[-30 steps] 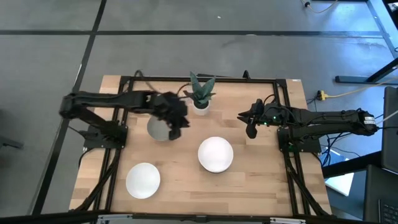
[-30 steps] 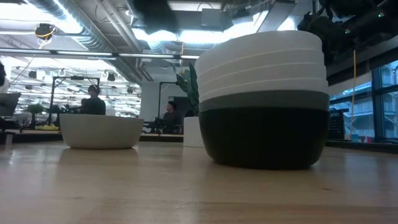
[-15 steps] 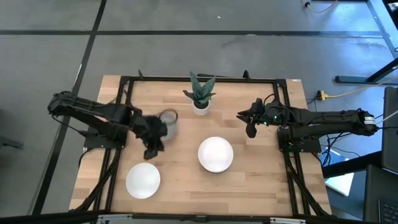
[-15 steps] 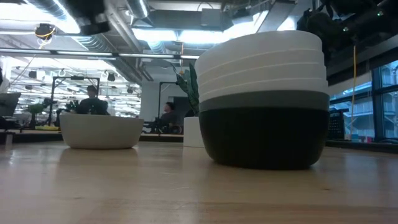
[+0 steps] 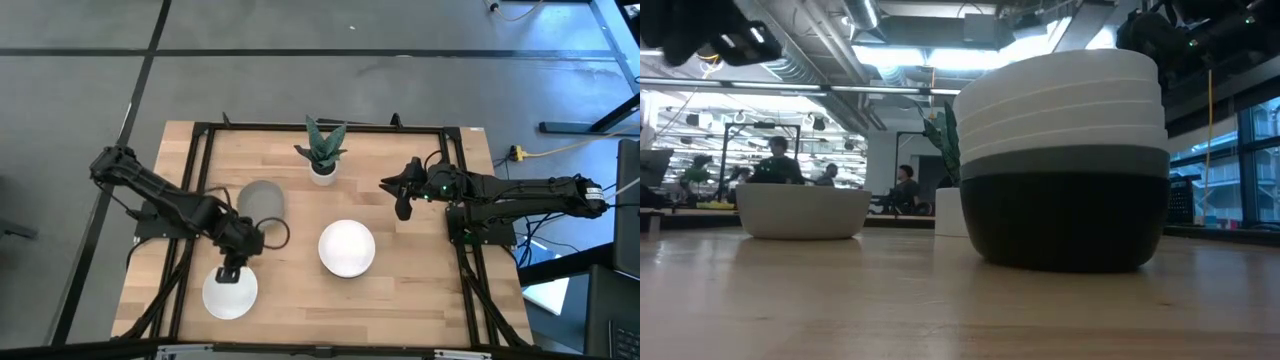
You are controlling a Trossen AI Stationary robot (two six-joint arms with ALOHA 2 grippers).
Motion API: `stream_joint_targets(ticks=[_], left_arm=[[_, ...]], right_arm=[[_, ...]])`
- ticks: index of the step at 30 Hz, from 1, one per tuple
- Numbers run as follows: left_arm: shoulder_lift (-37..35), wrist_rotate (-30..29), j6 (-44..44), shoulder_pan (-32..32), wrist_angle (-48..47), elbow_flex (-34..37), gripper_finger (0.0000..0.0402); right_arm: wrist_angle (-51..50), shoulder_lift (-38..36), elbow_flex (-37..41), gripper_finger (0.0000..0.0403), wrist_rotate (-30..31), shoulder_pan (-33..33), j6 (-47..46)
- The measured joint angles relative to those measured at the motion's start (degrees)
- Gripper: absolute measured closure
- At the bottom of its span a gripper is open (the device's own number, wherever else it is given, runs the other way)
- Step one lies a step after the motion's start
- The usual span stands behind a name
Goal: Nest bowls inside each other
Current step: Stack the white bowl on the other white bowl
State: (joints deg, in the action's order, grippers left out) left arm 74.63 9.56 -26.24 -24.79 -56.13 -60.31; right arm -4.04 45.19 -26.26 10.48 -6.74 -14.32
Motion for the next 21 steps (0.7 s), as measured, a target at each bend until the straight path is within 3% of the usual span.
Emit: stream_joint_targets(ticks=[5, 13, 21], left_arm=[[4.5, -0.3, 1.8, -3.3, -0.5, 0.0, 0.0335], [12.1, -5.8, 6.8, -6.2, -3.4, 0.0, 0.0335], [13.3, -9.0, 9.3, -5.9, -3.4, 0.0, 0.0335]], right_arm=[[0.0, 0.0, 0.0, 0.0321, 0.0, 0.0, -0.2], [0.0, 0.0, 0.0, 0.0321, 0.0, 0.0, -0.2], [0.0, 0.0, 0.0, 0.0321, 0.0, 0.0, -0.2]])
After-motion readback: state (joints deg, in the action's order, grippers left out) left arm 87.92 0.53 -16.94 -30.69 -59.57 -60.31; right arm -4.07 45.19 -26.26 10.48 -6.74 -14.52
